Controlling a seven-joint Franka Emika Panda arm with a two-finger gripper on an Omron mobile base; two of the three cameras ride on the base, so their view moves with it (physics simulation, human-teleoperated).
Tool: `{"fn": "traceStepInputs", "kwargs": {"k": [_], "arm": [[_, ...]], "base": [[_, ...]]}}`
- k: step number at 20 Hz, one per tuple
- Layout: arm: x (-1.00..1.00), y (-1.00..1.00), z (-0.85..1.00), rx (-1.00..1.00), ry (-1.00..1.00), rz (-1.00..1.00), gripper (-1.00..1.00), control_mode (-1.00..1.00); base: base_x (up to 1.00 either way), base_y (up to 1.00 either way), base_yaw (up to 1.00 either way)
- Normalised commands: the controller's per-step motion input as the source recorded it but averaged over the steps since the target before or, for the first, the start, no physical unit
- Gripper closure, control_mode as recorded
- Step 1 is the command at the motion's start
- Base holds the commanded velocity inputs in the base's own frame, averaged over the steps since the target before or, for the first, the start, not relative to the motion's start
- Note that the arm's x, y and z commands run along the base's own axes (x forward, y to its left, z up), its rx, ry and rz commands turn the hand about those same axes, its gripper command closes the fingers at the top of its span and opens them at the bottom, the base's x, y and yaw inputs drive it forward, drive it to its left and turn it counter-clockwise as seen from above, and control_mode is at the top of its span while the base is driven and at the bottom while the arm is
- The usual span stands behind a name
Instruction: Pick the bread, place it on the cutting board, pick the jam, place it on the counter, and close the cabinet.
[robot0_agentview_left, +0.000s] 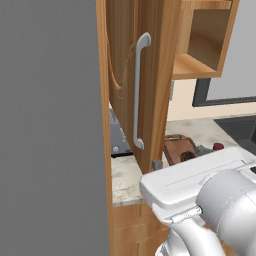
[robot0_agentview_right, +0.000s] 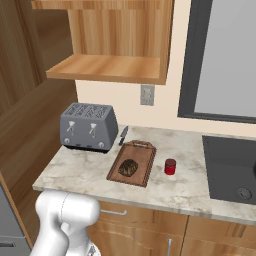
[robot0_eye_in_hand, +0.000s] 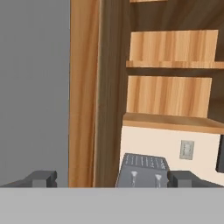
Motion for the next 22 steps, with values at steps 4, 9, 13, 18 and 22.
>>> {"fn": "traceStepInputs", "kwargs": {"k": [4,9,13,18,22], "arm": [[0.0,0.23,-0.09,0.0,-0.02,0.01,-1.0,-1.0],[0.0,0.07,0.0,0.0,-0.06,0.0,-1.0,-1.0],[0.0,0.06,0.0,0.0,-0.08,0.0,-1.0,-1.0],[0.03,0.14,-0.04,0.0,-0.07,0.0,-1.0,-1.0],[0.21,0.1,-0.07,0.0,-0.06,0.0,-1.0,-1.0]], "base": [[0.0,0.0,0.0],[0.0,0.0,0.0],[0.0,0.0,0.0],[0.0,0.0,0.0],[0.0,0.0,0.0]]}}
